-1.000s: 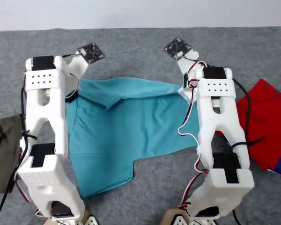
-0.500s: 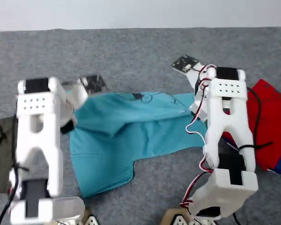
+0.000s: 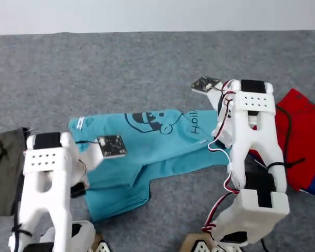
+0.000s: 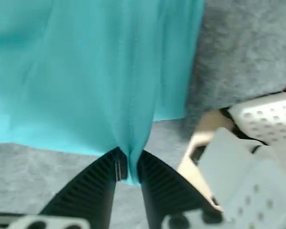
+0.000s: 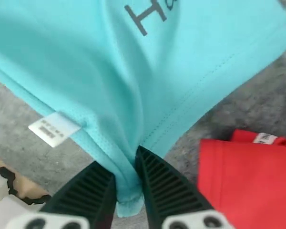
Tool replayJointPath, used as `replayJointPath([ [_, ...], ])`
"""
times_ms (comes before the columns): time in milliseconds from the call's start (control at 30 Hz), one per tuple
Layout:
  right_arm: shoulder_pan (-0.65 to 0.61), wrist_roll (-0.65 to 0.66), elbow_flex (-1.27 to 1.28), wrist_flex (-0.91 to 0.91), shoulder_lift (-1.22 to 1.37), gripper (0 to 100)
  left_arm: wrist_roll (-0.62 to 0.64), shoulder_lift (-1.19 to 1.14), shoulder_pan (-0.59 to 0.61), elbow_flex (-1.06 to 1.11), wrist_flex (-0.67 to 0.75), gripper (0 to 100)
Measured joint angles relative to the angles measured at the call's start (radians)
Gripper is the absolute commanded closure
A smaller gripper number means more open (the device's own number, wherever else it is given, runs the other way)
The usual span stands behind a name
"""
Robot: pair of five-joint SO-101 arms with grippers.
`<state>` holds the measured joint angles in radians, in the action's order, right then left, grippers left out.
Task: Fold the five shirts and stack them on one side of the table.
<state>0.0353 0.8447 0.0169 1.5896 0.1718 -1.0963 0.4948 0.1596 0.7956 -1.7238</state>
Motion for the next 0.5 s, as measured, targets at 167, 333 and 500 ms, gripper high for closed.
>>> replayJointPath([
  [167, 0.0, 0.0, 0.044, -0.002, 0.0, 98.8, 0.0, 0.009, -0.02, 0.018, 0.0, 97],
  [333, 0.003, 0.0, 0.092, -0.002, 0.0, 98.8, 0.0, 0.009, -0.083, 0.018, 0.0, 98],
  [500, 0.006, 0.0, 0.097, -0.002, 0.0, 98.8, 0.0, 0.009, -0.192, 0.037, 0.0, 100],
])
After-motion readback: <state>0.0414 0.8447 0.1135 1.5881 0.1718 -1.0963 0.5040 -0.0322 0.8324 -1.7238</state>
